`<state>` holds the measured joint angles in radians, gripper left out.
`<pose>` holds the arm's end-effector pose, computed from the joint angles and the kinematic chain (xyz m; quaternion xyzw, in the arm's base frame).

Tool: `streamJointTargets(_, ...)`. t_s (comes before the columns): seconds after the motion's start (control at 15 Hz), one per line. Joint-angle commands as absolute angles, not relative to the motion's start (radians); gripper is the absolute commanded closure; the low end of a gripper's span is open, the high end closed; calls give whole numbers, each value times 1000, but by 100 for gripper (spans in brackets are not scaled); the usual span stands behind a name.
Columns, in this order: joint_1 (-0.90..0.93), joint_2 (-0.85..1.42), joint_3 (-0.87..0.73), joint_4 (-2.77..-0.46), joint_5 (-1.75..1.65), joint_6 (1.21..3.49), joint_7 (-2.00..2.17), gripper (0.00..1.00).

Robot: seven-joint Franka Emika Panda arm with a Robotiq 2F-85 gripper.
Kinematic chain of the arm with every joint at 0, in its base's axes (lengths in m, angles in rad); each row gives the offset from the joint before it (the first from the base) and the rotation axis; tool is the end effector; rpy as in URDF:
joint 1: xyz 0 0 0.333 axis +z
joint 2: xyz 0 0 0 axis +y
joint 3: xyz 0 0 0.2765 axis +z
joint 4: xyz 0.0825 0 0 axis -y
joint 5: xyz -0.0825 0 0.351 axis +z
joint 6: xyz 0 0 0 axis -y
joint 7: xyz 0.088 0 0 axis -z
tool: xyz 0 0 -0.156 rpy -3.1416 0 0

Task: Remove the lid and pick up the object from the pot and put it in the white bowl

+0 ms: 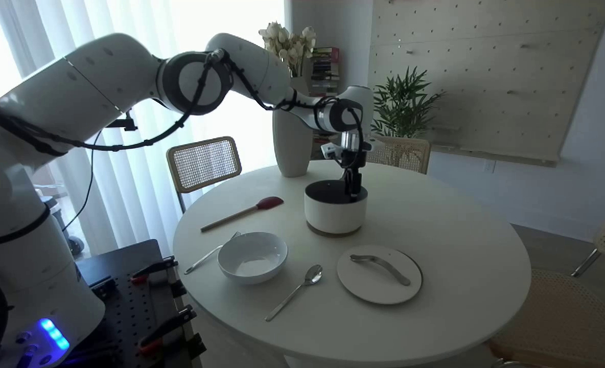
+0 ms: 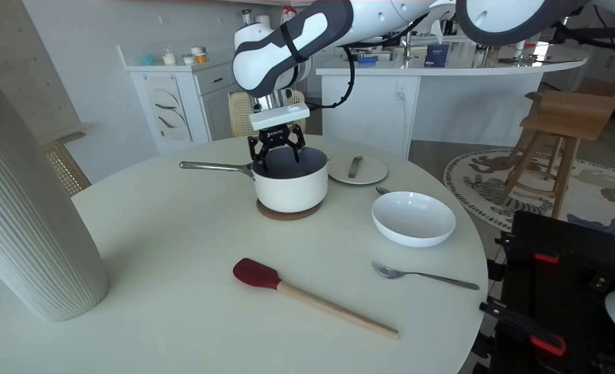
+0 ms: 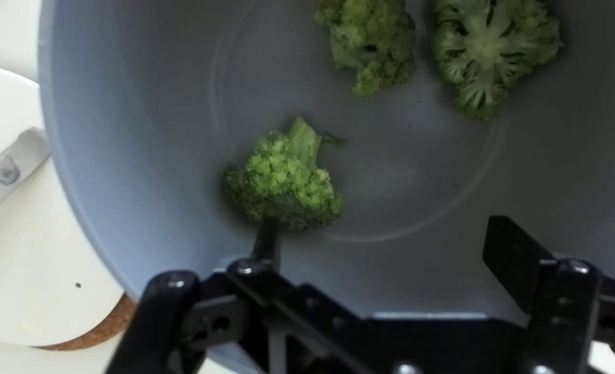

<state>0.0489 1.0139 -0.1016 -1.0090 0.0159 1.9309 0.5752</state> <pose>0.7037 -0.0158 0.1687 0.9552 -0.2904 -0.0328 0.0469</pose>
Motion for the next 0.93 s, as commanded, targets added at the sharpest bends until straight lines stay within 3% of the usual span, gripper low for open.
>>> streamJointTargets(0.0,67,1011,-108,-1046,19,1988,599,0)
streamJointTargets(0.87,85,941,-102,-1219,44,2151,609,0)
